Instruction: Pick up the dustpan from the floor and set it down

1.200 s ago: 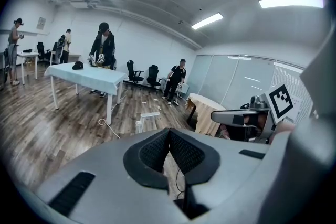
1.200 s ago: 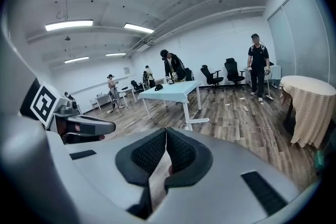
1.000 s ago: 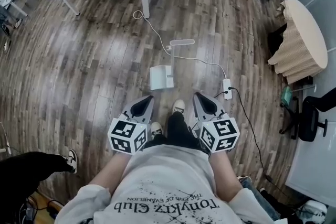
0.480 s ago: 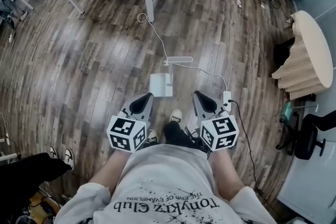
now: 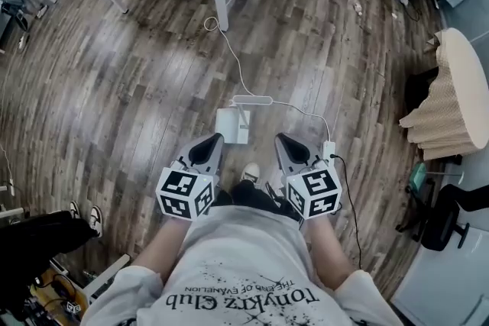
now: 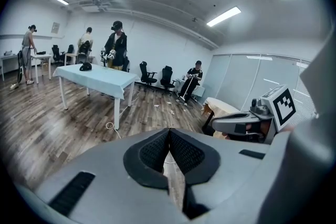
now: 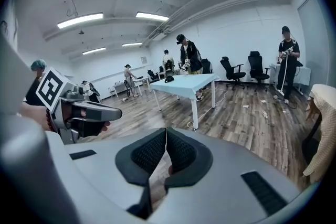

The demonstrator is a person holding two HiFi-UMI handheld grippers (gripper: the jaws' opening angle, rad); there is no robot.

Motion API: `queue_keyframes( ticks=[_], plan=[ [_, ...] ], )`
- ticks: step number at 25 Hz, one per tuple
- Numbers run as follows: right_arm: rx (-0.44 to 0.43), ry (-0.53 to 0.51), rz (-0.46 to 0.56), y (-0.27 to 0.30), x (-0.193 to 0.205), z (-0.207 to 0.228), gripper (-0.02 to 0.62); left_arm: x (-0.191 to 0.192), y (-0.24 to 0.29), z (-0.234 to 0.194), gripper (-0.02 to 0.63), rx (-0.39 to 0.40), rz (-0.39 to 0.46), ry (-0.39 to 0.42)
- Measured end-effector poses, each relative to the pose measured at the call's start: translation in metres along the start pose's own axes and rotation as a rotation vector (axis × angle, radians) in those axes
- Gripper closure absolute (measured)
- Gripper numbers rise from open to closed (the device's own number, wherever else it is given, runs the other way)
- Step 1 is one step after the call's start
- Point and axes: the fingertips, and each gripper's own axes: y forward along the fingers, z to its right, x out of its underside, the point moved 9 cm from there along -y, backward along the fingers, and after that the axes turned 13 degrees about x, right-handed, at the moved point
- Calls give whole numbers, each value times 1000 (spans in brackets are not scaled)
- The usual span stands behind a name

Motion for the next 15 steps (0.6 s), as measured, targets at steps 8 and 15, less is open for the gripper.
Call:
queue_keyframes(
  ticks=[8, 15],
  plan=[
    [-9, -40, -34, 26, -7, -4, 569, -8, 5, -21, 583, -15, -11, -20],
    [25, -88, -40, 43, -18, -9, 569, -23, 13, -44, 583, 19, -26, -5]
  ],
)
